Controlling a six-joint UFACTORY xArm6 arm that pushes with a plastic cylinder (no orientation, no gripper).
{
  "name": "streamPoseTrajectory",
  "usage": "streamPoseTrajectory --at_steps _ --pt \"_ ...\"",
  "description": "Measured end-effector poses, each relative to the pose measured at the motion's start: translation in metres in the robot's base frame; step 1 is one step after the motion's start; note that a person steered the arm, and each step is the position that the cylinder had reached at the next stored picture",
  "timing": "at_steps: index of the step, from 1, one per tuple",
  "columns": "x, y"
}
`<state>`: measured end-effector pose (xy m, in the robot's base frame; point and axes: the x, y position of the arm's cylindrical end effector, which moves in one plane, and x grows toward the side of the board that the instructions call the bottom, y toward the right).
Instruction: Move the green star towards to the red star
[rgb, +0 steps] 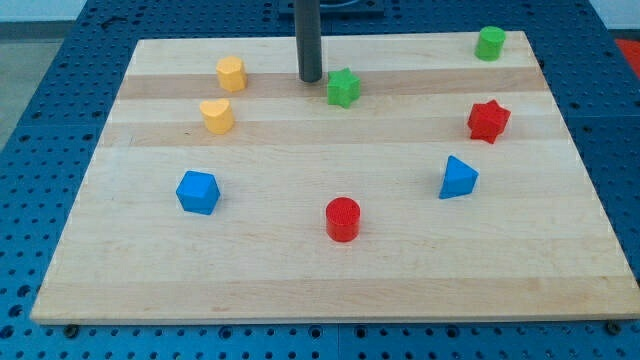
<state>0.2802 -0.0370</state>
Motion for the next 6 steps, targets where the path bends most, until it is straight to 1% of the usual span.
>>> streamPoseTrajectory --at_steps 2,3,4,6 --pt "0.024 -0.001" --pt "0.031 0.022" --pt "0.031 0.061" --pt "0.021 0.136"
